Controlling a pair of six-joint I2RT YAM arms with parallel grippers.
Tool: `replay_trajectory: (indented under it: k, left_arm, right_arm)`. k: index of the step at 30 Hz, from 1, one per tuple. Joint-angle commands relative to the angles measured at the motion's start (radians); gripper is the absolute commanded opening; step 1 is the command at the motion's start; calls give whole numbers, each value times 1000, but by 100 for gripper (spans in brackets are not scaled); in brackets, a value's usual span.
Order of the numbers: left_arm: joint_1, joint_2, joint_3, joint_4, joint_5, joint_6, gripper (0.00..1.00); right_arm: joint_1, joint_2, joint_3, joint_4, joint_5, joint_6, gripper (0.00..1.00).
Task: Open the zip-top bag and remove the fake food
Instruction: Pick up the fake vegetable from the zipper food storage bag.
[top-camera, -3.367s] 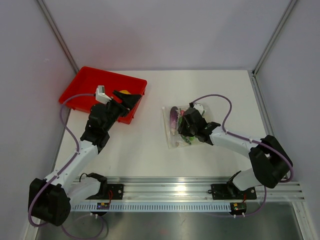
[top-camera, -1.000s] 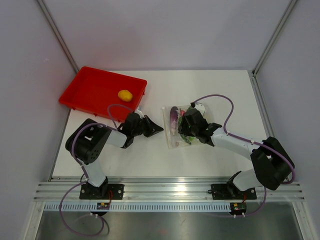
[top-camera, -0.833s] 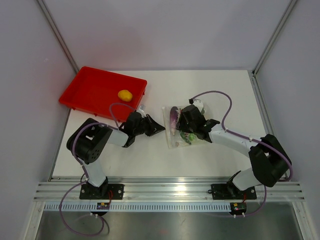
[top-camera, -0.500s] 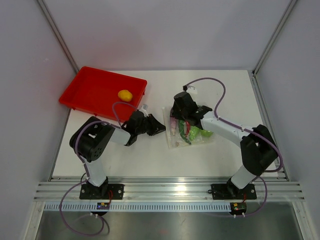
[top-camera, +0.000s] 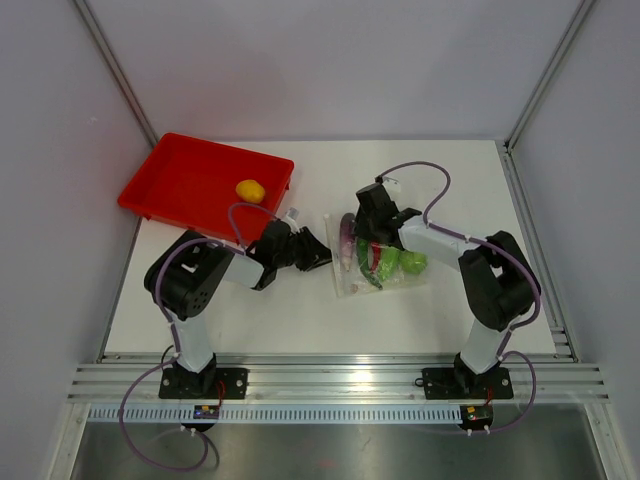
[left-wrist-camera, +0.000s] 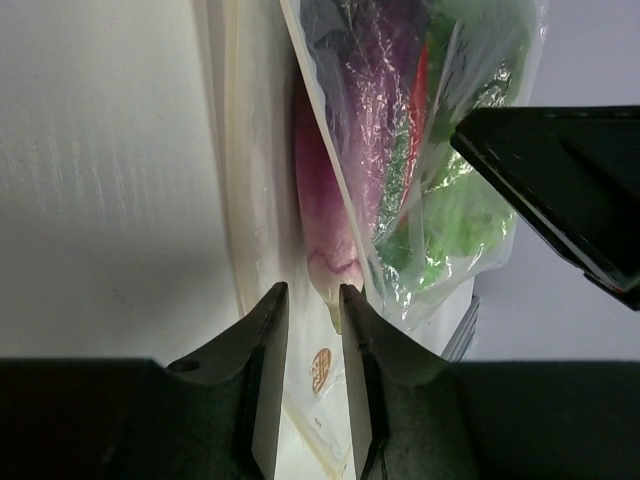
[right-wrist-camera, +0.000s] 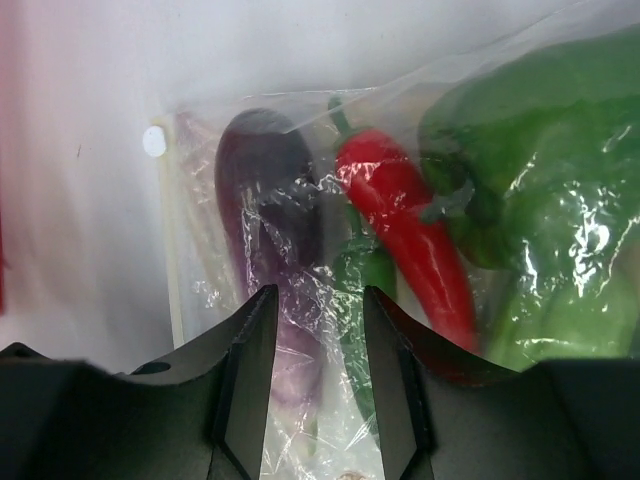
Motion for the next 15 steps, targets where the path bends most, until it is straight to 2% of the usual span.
replay_trajectory:
  k: [1, 7, 15]
  left_arm:
    - [-8, 16, 25, 52, 23, 6, 30]
    - [-11, 42, 20, 144, 54, -18, 34]
    - [-21, 67, 42, 186, 57, -9, 34]
  right_arm:
    - [-20, 16, -3, 68, -75, 5, 47]
    - [-42, 65, 4, 91, -173, 19, 45]
    - [-43, 83, 6, 97, -201, 22, 44]
